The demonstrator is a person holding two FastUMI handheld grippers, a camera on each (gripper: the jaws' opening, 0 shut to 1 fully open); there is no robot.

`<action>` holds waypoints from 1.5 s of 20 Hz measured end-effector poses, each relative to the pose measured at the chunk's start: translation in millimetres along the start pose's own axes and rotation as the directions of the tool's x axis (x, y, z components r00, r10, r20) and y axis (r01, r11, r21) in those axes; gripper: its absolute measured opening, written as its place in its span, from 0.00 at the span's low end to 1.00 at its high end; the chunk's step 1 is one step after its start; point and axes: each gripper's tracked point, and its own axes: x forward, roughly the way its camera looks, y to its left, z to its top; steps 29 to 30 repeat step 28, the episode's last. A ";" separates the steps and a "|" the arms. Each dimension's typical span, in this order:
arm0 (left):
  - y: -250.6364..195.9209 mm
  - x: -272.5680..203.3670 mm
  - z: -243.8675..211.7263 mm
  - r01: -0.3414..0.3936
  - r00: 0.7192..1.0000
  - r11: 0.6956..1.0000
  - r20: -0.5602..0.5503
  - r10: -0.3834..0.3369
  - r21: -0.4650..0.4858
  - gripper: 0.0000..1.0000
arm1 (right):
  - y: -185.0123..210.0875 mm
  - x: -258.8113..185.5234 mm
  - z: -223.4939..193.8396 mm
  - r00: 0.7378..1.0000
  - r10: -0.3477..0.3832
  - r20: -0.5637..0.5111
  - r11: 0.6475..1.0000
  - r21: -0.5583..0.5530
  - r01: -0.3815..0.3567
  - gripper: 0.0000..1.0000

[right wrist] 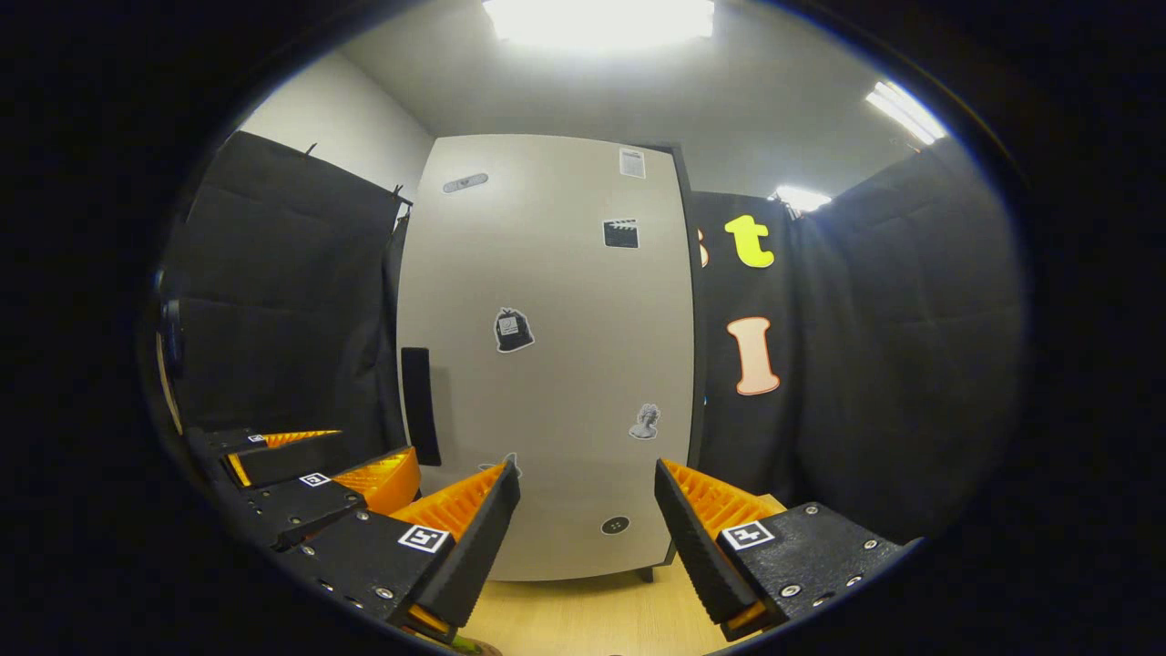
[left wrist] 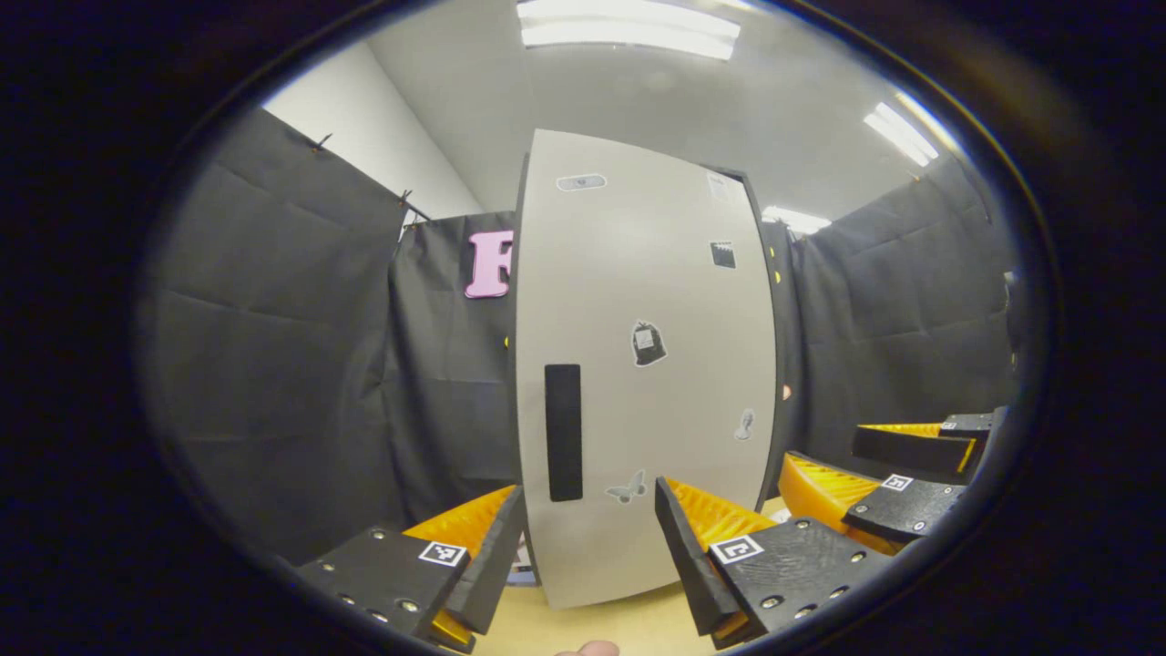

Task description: Open the cabinet door with the right hand, grasp the bottle in the cabinet with the left hand and place it on the coaster, then close the cabinet door with the right hand.

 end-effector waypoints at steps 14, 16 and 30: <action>1.1 -18.8 9.1 -0.013 0.999 1.000 0.044 0.013 0.009 0.81 | -3.0 -11.1 -0.7 0.999 -0.038 0.000 0.999 0.009 0.038 0.91; -1.7 -17.9 8.6 -0.008 0.999 1.000 0.041 0.007 0.012 0.80 | -5.5 -12.0 2.2 0.999 -0.045 0.006 0.999 0.010 0.045 0.93; -8.7 -21.5 18.5 -0.008 0.998 1.000 0.057 0.006 0.028 0.86 | -10.5 -14.5 2.2 0.999 -0.046 0.010 0.999 0.024 0.046 0.93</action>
